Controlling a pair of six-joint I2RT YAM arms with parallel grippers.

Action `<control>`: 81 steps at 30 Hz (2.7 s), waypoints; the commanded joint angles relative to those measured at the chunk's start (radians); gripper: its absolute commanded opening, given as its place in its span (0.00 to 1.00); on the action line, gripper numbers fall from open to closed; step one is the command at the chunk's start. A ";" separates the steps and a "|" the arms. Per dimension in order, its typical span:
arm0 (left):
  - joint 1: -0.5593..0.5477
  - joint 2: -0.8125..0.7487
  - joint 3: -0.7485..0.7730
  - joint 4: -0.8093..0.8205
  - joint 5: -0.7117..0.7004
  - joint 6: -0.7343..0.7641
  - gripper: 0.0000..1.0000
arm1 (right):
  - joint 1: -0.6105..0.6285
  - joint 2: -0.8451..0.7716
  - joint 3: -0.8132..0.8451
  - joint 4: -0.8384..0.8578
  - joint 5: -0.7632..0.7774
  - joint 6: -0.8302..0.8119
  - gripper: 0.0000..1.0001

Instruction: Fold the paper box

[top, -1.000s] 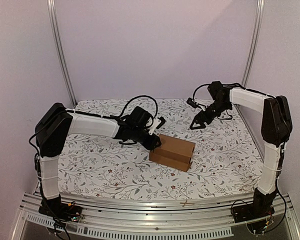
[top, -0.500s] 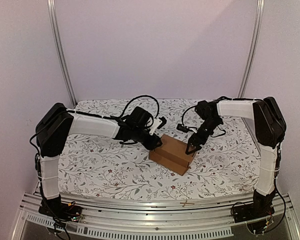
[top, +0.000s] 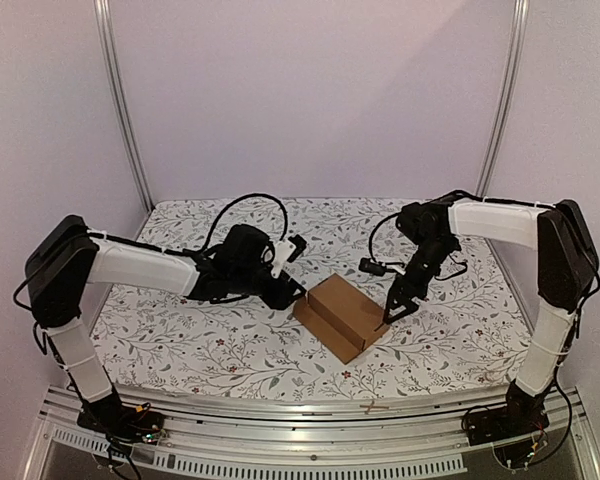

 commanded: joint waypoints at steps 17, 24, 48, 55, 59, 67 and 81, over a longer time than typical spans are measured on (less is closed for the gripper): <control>0.040 0.045 -0.154 0.242 0.031 -0.131 0.46 | 0.346 -0.300 -0.368 0.511 0.410 -0.343 0.79; 0.045 0.098 -0.157 0.302 0.055 -0.130 0.40 | 0.360 -0.286 -0.403 0.560 0.397 -0.339 0.78; 0.036 0.113 -0.181 0.360 0.097 -0.107 0.11 | 0.386 -0.230 -0.437 0.640 0.433 -0.284 0.71; 0.029 0.100 -0.194 0.370 0.081 -0.103 0.08 | 0.422 -0.236 -0.457 0.709 0.518 -0.272 0.77; 0.029 0.102 -0.189 0.359 0.061 -0.109 0.07 | 0.424 -0.240 -0.454 0.726 0.539 -0.264 0.77; 0.029 0.104 -0.178 0.342 0.036 -0.120 0.06 | 0.424 -0.221 -0.458 0.745 0.580 -0.259 0.72; 0.004 0.090 -0.189 0.373 0.034 -0.088 0.06 | 0.424 -0.207 -0.451 0.719 0.557 -0.264 0.67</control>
